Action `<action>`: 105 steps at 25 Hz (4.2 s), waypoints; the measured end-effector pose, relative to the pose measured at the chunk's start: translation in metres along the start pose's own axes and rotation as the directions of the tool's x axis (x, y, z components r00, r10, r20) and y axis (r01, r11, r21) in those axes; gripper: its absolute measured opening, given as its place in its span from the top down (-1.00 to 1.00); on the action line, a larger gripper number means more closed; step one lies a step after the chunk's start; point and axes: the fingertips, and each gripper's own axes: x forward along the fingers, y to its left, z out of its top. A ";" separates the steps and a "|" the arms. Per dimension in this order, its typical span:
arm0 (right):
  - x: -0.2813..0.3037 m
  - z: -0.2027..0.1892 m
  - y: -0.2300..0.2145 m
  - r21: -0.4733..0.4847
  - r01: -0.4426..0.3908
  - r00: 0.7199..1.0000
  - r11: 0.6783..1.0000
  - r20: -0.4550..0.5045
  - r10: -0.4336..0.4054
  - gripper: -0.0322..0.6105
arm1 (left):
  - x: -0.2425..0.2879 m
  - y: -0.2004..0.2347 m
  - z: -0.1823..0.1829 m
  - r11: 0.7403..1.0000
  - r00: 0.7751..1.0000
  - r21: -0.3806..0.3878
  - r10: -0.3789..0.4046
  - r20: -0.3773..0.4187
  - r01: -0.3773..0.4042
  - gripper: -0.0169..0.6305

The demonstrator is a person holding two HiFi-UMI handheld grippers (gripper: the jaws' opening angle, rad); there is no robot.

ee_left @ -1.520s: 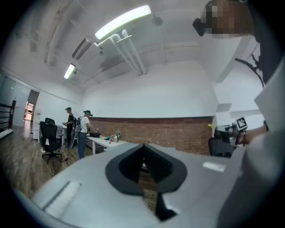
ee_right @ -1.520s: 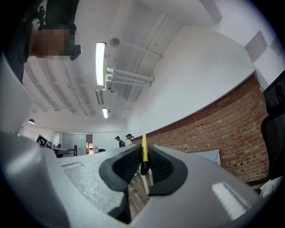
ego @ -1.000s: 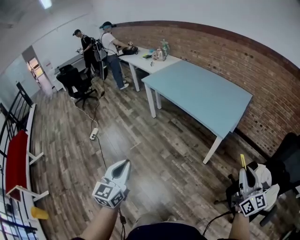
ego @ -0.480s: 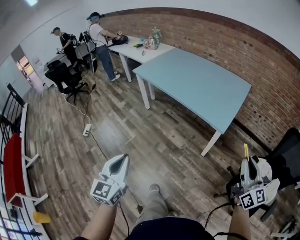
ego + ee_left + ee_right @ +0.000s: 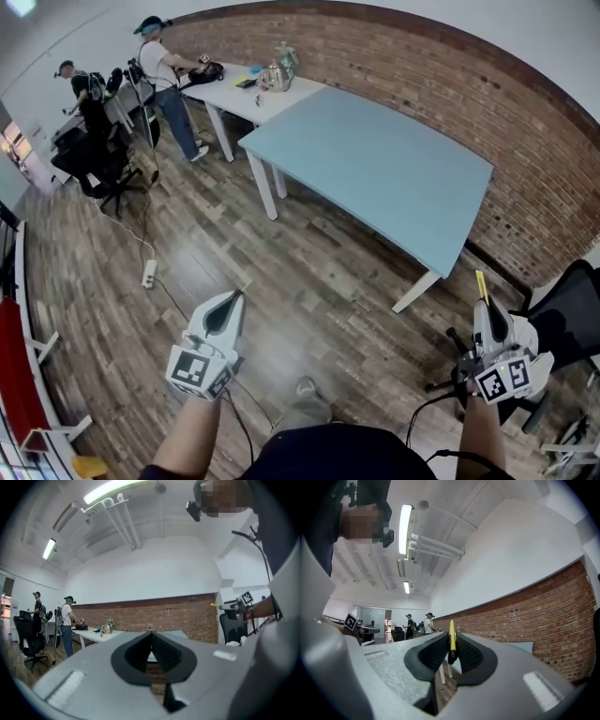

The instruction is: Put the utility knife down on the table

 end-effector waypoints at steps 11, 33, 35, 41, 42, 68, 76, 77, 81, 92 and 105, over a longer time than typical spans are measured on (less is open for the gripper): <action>0.096 -0.011 0.033 0.011 0.013 1.000 1.000 0.028 -0.013 0.73 | 0.074 0.087 -0.009 0.998 0.999 -0.042 -0.040 0.027 0.041 0.98; 0.370 -0.033 -0.068 0.128 -0.075 0.997 0.989 0.029 0.072 0.73 | 0.284 0.201 0.001 0.998 0.997 -0.031 0.061 -0.055 -0.063 0.98; 0.393 -0.035 -0.076 0.154 -0.092 0.996 0.984 0.026 0.089 0.73 | 0.306 0.206 0.002 0.997 0.996 -0.039 0.062 -0.060 -0.065 0.98; 0.454 -0.037 -0.086 0.155 -0.158 0.987 0.975 0.046 0.153 0.73 | 0.362 0.220 0.011 0.998 0.998 -0.016 0.052 -0.036 -0.053 0.98; 0.461 -0.036 -0.089 0.157 -0.171 0.985 0.973 0.047 0.165 0.73 | 0.371 0.223 0.013 0.999 0.998 0.004 0.053 -0.035 -0.053 0.98; 0.579 -0.062 -0.165 0.126 0.182 0.983 0.975 -0.052 -0.176 0.73 | 0.640 0.298 0.000 0.943 0.943 0.036 -0.332 0.007 0.331 0.98; 0.623 -0.066 -0.166 0.106 0.354 0.934 0.929 -0.096 -0.345 0.73 | 0.746 0.316 -0.007 0.846 0.846 0.004 -0.533 -0.011 0.534 0.98; 0.625 -0.067 -0.168 0.108 0.382 0.923 0.918 -0.100 -0.372 0.73 | 0.759 0.315 -0.006 0.831 0.831 0.005 -0.555 -0.012 0.556 0.98; 0.634 -0.069 -0.170 0.110 0.460 0.887 0.881 -0.098 -0.451 0.73 | 0.797 0.310 0.000 0.777 0.777 0.001 -0.629 -0.002 0.629 0.98; 0.642 -0.055 -0.174 0.081 0.516 0.856 0.853 -0.090 -0.509 0.73 | 0.830 0.278 0.009 0.683 0.684 -0.041 -0.728 0.034 0.729 0.98; 0.645 -0.063 -0.211 0.088 0.448 0.894 0.890 -0.045 -0.446 0.73 | 0.829 0.265 0.029 0.729 0.729 0.016 -0.684 0.013 0.684 0.98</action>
